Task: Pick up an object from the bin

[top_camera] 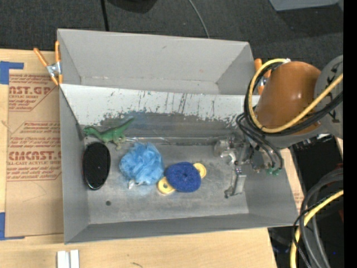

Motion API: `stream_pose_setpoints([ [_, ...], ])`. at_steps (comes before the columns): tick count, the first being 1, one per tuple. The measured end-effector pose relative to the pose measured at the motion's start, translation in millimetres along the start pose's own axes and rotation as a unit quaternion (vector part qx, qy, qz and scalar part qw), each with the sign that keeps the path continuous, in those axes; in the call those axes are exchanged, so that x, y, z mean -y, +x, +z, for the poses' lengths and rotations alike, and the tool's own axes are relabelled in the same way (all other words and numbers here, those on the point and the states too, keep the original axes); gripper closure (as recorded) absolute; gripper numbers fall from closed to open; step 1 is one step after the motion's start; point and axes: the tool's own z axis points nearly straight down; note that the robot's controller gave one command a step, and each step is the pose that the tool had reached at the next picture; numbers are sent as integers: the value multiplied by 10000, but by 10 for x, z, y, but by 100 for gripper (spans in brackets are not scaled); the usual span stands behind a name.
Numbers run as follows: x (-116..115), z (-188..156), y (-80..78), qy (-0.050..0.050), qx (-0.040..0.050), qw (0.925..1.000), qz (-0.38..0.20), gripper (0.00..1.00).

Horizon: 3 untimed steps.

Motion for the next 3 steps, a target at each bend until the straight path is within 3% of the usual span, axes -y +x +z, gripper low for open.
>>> stream_pose_setpoints([
  [1, -2, -43, -17, 4, 41, 10000, -5, 0],
  [2, -424, 595, -22, -5, 49, 9995, 301, 0],
  [3, -653, 664, -190, 7, 11, 9990, -441, 0],
])
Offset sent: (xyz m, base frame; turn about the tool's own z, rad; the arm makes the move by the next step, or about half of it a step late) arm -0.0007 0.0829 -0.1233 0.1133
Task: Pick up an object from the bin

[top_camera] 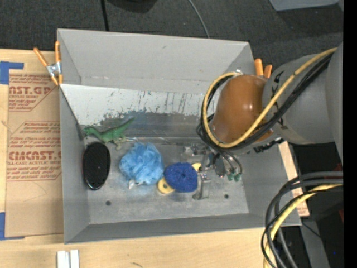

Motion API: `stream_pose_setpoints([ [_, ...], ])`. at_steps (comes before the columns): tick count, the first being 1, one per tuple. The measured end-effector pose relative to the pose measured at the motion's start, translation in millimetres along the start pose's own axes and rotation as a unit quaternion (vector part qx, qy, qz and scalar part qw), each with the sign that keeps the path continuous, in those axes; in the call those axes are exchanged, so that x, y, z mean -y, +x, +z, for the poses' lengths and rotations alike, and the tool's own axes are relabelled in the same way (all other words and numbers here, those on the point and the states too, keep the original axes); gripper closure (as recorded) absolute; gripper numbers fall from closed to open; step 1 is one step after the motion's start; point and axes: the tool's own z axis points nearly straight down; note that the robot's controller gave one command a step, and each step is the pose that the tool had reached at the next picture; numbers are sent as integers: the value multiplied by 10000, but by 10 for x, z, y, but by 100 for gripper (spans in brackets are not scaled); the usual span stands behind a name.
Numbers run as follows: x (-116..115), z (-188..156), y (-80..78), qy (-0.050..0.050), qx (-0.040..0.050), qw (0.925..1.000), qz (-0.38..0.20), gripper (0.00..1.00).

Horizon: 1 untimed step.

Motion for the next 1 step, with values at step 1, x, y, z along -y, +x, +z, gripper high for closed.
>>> stream_pose_setpoints([
  [1, -44, -137, 25, -10, 36, 9999, 166, 0],
])
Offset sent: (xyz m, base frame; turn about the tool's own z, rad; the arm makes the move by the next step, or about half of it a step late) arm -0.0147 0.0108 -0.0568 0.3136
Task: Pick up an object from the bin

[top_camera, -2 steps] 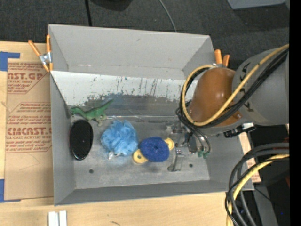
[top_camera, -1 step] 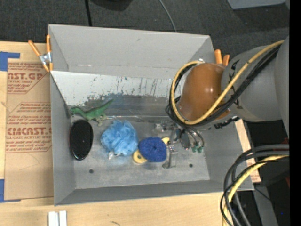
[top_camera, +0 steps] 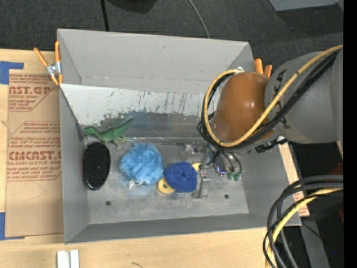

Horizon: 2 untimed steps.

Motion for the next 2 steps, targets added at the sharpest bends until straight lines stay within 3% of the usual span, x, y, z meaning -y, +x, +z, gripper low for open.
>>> stream_pose_setpoints([
  [1, -64, 642, 87, 10, -6, 9905, 1378, 0],
  [2, -96, 767, 39, 10, 37, 9958, 919, 100],
])
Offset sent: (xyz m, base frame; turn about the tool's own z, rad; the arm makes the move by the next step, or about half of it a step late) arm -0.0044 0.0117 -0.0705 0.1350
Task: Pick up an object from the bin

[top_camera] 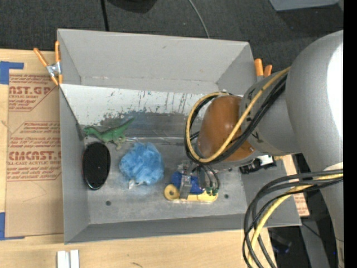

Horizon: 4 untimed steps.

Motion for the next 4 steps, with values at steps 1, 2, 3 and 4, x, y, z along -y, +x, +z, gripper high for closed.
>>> stream_pose_setpoints([
  [1, -8, -15, 1, -2, -8, 10000, -68, 100],
  [2, -9, -45, 8, -1, -18, 9999, -104, 100],
  [3, -9, -121, 20, -1, -39, 10000, -74, 100],
  [4, -11, -238, 17, -5, -32, 10000, -76, 100],
])
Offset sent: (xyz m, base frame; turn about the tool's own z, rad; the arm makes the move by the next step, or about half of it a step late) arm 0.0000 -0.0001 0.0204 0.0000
